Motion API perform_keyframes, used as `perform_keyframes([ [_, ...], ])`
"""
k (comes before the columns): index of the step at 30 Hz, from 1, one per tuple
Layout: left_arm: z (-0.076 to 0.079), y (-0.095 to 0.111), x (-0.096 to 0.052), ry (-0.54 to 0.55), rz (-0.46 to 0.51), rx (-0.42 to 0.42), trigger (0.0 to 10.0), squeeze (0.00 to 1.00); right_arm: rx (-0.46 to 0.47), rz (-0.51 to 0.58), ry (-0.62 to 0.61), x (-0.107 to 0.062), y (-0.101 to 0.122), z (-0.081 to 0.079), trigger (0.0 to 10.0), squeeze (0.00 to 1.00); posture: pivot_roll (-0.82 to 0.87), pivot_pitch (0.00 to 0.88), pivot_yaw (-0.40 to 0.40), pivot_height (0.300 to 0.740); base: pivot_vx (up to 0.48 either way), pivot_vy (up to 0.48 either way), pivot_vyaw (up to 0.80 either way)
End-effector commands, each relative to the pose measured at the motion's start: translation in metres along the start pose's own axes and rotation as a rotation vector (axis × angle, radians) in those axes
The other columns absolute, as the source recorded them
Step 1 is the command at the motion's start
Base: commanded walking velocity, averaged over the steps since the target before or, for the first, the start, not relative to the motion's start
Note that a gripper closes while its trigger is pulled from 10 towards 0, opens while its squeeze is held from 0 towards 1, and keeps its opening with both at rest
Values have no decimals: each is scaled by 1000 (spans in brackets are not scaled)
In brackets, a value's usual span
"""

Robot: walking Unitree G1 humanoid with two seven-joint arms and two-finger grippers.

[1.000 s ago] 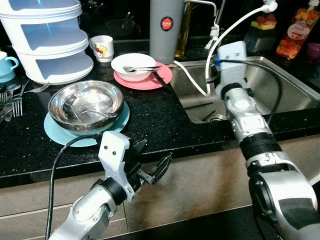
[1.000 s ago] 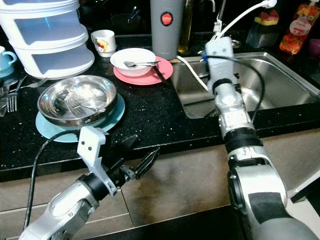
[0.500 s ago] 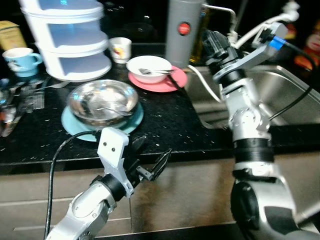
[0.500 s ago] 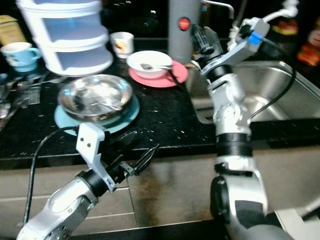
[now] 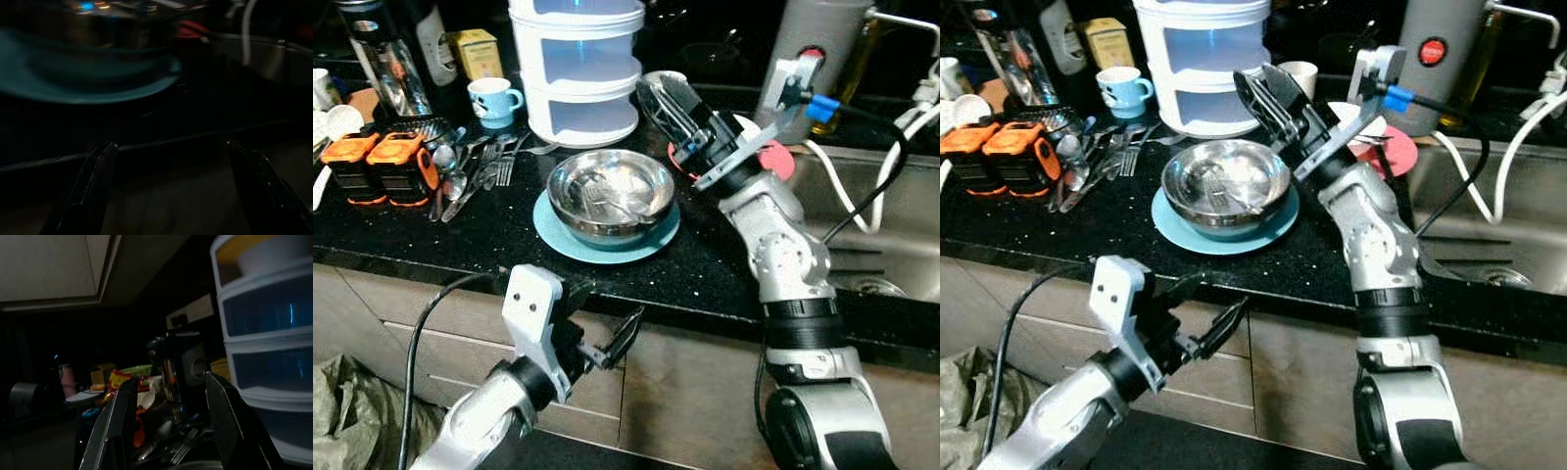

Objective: Kitchen organization

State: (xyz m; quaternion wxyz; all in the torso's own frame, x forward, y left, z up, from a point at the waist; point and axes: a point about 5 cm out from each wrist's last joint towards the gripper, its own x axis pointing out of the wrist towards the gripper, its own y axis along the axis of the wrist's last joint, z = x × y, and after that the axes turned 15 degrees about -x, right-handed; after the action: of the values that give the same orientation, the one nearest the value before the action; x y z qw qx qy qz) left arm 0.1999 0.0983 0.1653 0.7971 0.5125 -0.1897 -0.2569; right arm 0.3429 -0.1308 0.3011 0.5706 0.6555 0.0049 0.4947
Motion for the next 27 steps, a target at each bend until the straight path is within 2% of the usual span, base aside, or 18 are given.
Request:
perform_keyframes([
  [1,2,1,-2,5,8,21,10000,0,7,0,7,-4,2,3,10000,0,209,0,-18,740,0,0,625],
  [2,3,2,-2,14,19,27,10000,0,-13,-16,-7,-13,4,10,10000,0,209,0,-19,740,0,0,631],
  [3,3,2,-2,14,19,27,10000,0,-13,-16,-7,-13,4,10,10000,0,209,0,-19,740,0,0,631],
  [5,4,2,-5,47,47,28,10000,0,-61,-63,1,-33,11,23,10000,0,205,0,-17,740,0,0,628],
  [9,6,1,-7,48,49,28,10000,0,-87,-98,26,-46,13,26,10000,0,203,0,-17,740,0,0,628],
  [11,6,1,-7,41,46,26,10000,0,-124,-135,5,-57,13,34,10000,0,205,0,-12,740,0,0,275],
  [12,6,1,-7,41,46,26,10000,0,-124,-135,5,-57,13,34,10000,0,205,0,-12,740,0,0,0],
  [13,7,0,-5,26,42,27,10000,0,-156,-153,-72,-69,16,49,10000,0,203,0,-5,740,0,0,0],
  [14,7,0,-5,26,42,27,10000,0,-156,-153,-72,-69,16,49,10000,0,203,0,-5,740,0,0,0],
  [15,8,-1,-3,15,38,30,10000,0,-172,-142,-117,-76,24,59,10000,0,202,0,-3,740,0,0,0],
  [20,7,0,-2,13,39,33,10000,0,-189,-124,-156,-86,38,70,10000,0,196,0,0,740,0,0,0],
  [24,7,1,1,6,45,45,10000,0,-261,-150,-225,-101,52,84,10000,0,183,0,12,740,0,0,0],
  [27,7,1,2,-2,40,41,10000,0,-270,-144,-245,-105,57,87,10000,0,180,0,15,740,0,0,0],
])
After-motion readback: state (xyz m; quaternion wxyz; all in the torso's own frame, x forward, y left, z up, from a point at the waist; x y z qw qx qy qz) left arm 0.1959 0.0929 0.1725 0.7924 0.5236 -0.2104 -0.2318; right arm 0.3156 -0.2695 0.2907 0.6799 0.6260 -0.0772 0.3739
